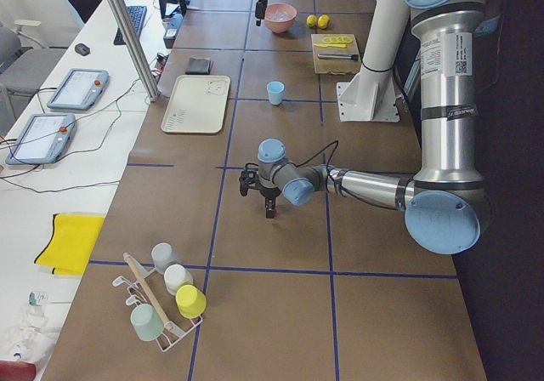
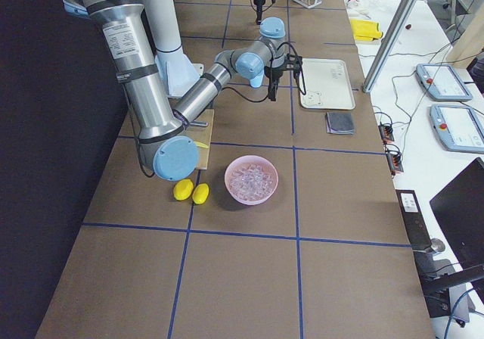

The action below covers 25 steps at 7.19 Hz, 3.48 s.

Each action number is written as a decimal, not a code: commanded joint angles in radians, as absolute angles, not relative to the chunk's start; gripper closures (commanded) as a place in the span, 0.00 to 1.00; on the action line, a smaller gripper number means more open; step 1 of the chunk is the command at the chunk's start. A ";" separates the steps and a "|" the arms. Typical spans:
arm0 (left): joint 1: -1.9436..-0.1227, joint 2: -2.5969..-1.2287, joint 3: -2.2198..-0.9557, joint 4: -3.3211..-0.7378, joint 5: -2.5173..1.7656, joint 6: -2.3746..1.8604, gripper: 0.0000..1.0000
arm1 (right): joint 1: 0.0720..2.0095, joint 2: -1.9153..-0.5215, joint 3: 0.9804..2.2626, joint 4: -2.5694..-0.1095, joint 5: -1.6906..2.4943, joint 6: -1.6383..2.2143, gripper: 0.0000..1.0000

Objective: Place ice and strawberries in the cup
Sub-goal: 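Close the left gripper on the red strawberry and lift it, then carry the strawberry with the left gripper over the light-blue cup, then open the left gripper to drop the strawberry into the cup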

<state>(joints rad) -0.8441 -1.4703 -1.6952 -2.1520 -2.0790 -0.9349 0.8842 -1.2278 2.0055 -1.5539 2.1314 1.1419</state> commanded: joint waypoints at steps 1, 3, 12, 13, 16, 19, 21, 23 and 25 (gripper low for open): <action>-0.844 -1.465 -1.698 -2.149 -2.082 -0.936 0.16 | 0.882 -1.227 2.006 -1.554 2.132 1.149 0.01; -0.844 -1.465 -1.694 -2.149 -2.082 -0.936 0.31 | 0.884 -1.227 2.005 -1.554 2.137 1.149 0.01; -0.742 -1.815 -1.792 -2.135 -2.192 -1.422 1.00 | 0.943 -1.282 2.060 -1.556 2.190 1.129 0.01; -0.647 -1.921 -1.767 -2.131 -2.150 -1.457 1.00 | 0.946 -1.284 2.060 -1.555 2.191 1.123 0.01; -0.548 -2.218 -1.691 -1.987 -1.975 -1.560 1.00 | 0.950 -1.298 2.063 -1.548 2.191 1.123 0.01; -0.519 -2.238 -1.663 -1.988 -1.962 -1.552 0.89 | 0.950 -1.295 2.063 -1.546 2.191 1.123 0.01; -0.512 -2.237 -1.660 -1.991 -1.930 -1.549 0.24 | 0.950 -1.295 2.065 -1.546 2.191 1.123 0.01; -0.515 -2.233 -1.673 -1.988 -1.927 -1.549 0.10 | 0.954 -1.301 2.071 -1.548 2.191 1.123 0.01; -0.578 -2.122 -1.745 -1.983 -1.937 -1.545 0.10 | 1.073 -1.363 2.057 -1.561 2.256 0.956 0.01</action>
<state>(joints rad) -0.5423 -2.1931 -1.6987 -1.9859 -1.9302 -1.5481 1.0001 -1.3247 2.0663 -1.5530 2.2119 1.0692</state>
